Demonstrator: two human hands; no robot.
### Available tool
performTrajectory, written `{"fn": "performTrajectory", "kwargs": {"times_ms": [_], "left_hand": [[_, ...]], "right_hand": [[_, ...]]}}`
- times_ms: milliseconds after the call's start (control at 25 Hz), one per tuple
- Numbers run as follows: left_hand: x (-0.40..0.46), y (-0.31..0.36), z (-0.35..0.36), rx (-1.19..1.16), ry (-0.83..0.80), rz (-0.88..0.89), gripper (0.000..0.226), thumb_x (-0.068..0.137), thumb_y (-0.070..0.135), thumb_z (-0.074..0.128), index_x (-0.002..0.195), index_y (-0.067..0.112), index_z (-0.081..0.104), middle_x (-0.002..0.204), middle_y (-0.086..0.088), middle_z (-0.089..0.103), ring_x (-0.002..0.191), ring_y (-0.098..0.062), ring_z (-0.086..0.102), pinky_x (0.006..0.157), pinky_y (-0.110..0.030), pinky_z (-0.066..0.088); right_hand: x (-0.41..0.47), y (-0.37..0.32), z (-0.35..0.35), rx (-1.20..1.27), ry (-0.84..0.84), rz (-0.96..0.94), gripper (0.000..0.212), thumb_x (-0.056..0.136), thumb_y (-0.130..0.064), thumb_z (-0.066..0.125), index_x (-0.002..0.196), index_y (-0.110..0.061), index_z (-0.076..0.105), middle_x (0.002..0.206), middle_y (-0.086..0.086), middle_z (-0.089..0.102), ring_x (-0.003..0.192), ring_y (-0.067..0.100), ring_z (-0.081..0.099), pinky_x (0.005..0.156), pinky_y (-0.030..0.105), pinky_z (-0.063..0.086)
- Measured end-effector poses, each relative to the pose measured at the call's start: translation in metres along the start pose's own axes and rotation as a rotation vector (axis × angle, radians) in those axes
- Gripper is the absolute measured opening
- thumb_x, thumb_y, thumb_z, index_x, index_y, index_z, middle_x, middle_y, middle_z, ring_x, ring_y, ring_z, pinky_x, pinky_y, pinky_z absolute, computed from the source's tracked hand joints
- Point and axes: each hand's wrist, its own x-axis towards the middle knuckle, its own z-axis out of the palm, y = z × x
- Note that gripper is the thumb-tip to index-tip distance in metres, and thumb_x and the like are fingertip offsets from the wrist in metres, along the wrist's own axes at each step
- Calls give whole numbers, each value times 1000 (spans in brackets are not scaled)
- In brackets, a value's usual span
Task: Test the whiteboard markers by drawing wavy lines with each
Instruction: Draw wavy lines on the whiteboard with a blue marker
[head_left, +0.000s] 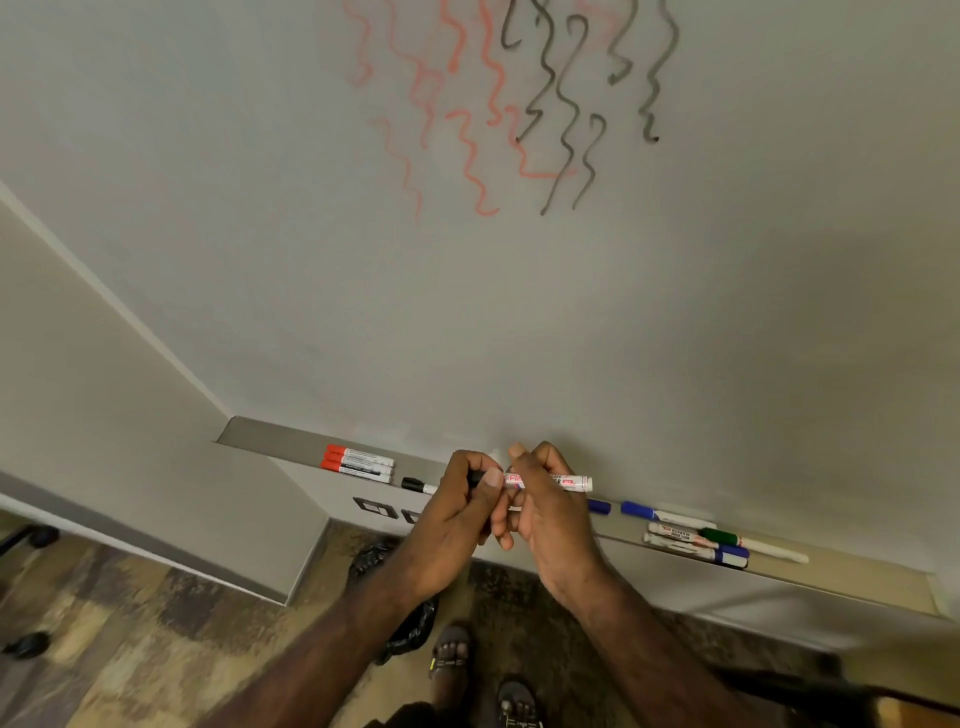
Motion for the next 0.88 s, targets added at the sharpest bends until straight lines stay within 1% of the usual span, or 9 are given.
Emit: {"fn": "performTrajectory", "kwargs": {"times_ms": [120,240,400,520,600,680,720,800,880], "left_hand": [[-4,-24,-17,-36,-11,-43,25,114,32,36,115,10,49,80,-4,63,73,-30,67,68,-33,55],[-1,-54,-45,72,-30,-80,28,114,39,37,115,17,55,91,-10,64,84,-35,65,71,-43,55],[18,-85,-76,156,21,-138,21,112,31,47,125,30,63,112,-1,59,94,-4,59,80,-16,51],[36,-106,-98,226,4,-148,27,111,23,52,134,28,64,122,-1,58,110,-4,59,88,-8,48],[46,-123,-109,296,-4,-138,28,108,16,56,134,20,65,122,-3,59,109,-1,59,84,-7,50],[57,-138,-117,403,12,-109,24,105,14,62,128,18,68,119,0,61,104,0,58,80,-9,49],[63,-146,-120,508,14,-65,21,103,16,65,122,21,71,114,6,63,100,-2,55,80,-12,46],[76,-163,-126,757,-30,24,13,101,24,66,109,31,73,102,17,61,97,-7,48,84,-25,38],[88,-171,-130,874,-67,22,13,99,25,66,106,34,74,100,19,61,98,-10,46,84,-33,38]], "right_hand": [[6,26,10,46,-12,107,29,104,-34,61,91,-11,49,64,20,57,50,27,54,45,29,40],[15,50,17,-9,-35,213,33,103,-41,64,95,-11,53,73,19,62,58,27,58,48,29,38],[37,70,4,-140,91,227,35,90,-44,76,99,-10,74,78,9,66,67,19,58,52,32,43],[54,82,-11,-386,131,161,10,95,-27,77,103,-25,82,85,1,75,75,18,63,61,34,54],[66,94,-17,-633,109,106,11,97,-26,76,105,-32,80,95,-9,79,84,11,70,75,35,61],[81,108,-20,-800,113,63,13,93,-29,79,105,-34,78,99,-14,77,92,5,71,87,33,61],[88,115,-21,-865,120,35,13,92,-29,80,104,-33,77,99,-14,76,94,4,70,90,33,59],[100,129,-20,-988,145,-30,12,90,-29,78,103,-30,77,100,-15,73,97,6,67,93,33,56],[110,140,-20,-1129,170,-102,15,92,-28,74,106,-28,77,106,-11,72,104,12,64,100,33,52]]}}
